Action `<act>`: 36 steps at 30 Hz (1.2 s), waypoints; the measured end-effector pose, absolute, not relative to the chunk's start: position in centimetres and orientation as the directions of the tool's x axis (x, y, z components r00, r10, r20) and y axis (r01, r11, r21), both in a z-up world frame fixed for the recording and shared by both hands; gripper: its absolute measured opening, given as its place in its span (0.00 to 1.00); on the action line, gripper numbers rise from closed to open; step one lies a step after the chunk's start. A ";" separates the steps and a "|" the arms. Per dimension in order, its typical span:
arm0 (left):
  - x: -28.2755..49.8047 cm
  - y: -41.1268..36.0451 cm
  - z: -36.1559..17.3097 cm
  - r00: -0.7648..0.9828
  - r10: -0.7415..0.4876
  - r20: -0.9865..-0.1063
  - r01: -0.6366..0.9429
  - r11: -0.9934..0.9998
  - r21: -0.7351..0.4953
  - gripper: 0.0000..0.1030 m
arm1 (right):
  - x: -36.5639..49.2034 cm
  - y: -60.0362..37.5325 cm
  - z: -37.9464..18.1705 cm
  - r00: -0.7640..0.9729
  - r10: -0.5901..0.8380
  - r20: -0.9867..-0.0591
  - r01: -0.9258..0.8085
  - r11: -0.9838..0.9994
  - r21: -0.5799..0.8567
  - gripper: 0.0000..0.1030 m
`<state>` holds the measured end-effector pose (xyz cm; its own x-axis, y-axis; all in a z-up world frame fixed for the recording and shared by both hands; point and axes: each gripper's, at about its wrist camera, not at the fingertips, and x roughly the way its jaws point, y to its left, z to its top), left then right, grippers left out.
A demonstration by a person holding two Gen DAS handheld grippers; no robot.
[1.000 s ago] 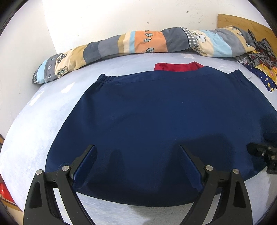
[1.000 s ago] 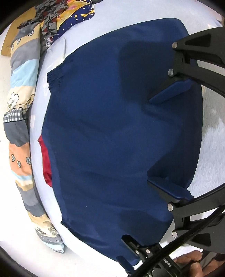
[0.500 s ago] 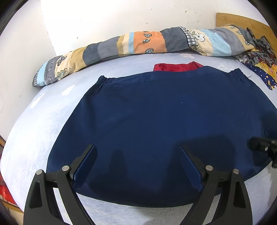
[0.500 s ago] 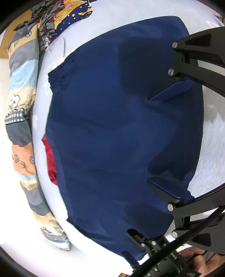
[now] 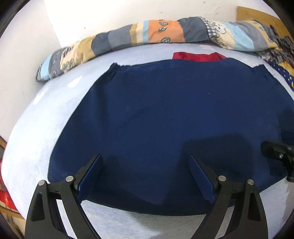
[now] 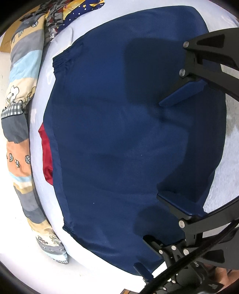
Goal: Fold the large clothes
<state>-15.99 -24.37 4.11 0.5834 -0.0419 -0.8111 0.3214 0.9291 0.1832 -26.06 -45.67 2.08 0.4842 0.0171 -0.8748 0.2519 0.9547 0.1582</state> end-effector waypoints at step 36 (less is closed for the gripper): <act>-11.0 -18.6 5.0 0.458 -0.096 -0.884 0.101 0.993 -0.055 0.91 | -36.8 -71.3 4.5 0.685 0.140 -0.714 0.528 0.580 0.620 0.93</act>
<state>-10.95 -18.55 5.03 0.4581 -0.0957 -0.8837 0.1011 0.9933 -0.0552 -36.85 -71.30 4.54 0.6855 0.1401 -0.7145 0.5279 0.5802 0.6202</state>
